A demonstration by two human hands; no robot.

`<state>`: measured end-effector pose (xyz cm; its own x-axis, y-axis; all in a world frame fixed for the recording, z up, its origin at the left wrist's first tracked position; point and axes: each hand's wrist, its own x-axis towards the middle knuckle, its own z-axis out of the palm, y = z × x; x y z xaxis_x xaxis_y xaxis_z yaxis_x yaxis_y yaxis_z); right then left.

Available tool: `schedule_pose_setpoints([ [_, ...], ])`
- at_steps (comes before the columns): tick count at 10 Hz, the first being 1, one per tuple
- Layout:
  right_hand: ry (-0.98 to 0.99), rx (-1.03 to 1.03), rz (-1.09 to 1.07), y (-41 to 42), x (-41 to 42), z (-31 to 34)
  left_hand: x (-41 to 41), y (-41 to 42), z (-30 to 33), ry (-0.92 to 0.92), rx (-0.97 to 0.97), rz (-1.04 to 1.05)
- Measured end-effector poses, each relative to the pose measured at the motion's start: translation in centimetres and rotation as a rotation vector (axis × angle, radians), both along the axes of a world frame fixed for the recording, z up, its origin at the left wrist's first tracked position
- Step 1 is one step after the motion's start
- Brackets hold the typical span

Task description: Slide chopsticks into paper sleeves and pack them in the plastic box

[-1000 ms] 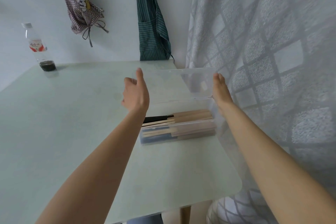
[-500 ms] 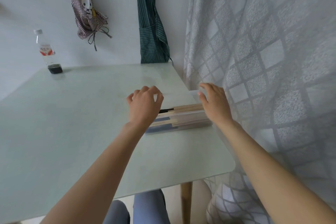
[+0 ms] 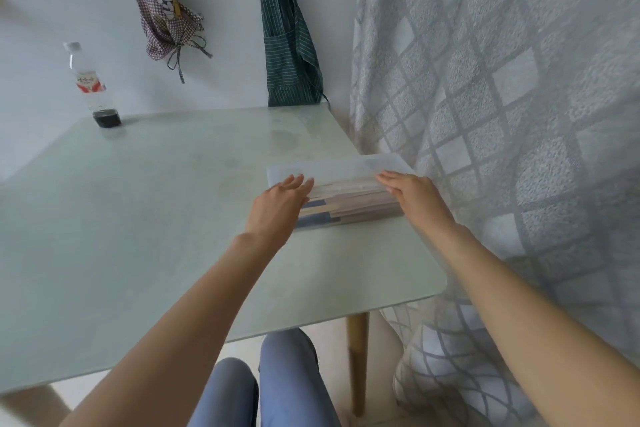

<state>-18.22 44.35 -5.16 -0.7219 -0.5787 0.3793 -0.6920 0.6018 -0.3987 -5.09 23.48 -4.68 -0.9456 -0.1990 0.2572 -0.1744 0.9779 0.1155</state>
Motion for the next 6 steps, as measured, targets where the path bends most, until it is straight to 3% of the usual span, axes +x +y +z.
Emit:
schedule_pose_setpoints([
  [3, 0.081, 0.012, -0.108, -0.9, 0.5, -0.9, -0.4, 0.1, -0.2, -0.010, -0.081, 0.009],
  [4, 0.031, 0.039, -0.102, -0.9, 0.9, -0.3, -0.1, 0.3, 0.5, -0.020, -0.027, 0.005],
  [5, -0.100, 0.108, -0.037, -0.5, 1.0, 1.4, -0.3, -0.1, 2.4, 0.032, 0.186, 0.005],
  [6, -0.192, 0.008, 0.005, 0.1, 2.1, 4.0, 0.3, -0.7, 4.2, 0.145, 0.649, 0.037],
])
